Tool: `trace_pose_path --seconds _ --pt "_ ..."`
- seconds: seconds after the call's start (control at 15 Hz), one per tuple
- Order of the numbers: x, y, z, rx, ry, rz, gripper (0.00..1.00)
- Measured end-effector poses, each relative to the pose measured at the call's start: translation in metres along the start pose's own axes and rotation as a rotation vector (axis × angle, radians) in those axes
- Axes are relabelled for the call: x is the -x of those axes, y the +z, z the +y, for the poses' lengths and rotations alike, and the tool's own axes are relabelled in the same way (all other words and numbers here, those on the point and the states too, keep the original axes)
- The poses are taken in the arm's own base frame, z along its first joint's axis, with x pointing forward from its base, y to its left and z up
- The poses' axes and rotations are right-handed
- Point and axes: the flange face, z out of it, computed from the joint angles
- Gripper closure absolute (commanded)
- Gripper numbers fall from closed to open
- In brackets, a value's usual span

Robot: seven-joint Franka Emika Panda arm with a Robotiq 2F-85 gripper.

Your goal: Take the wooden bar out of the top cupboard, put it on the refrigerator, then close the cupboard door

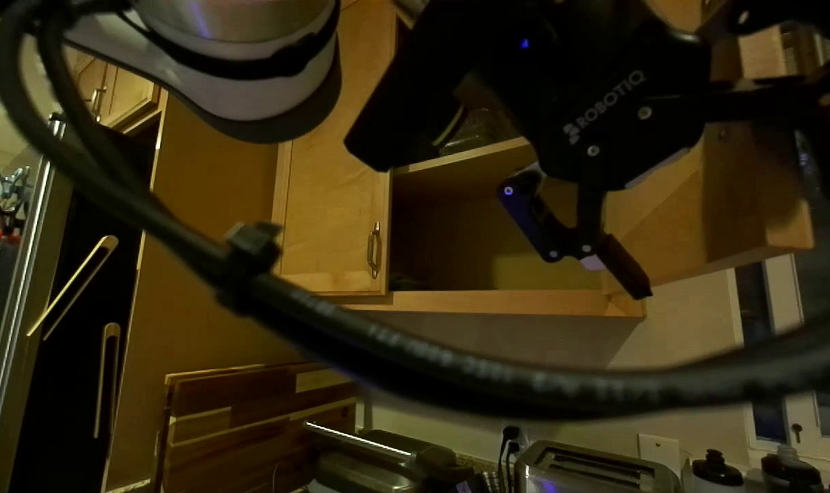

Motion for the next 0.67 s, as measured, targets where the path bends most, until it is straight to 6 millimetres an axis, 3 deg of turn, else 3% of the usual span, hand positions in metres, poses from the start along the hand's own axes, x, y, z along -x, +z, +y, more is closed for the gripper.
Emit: trace_pose_path --seconds 0.4,0.67 --pt "0.006 -0.027 -0.024 -0.033 -0.067 -0.015 0.00" --pt "0.002 -0.067 -0.058 -0.082 -0.139 -0.073 0.00"
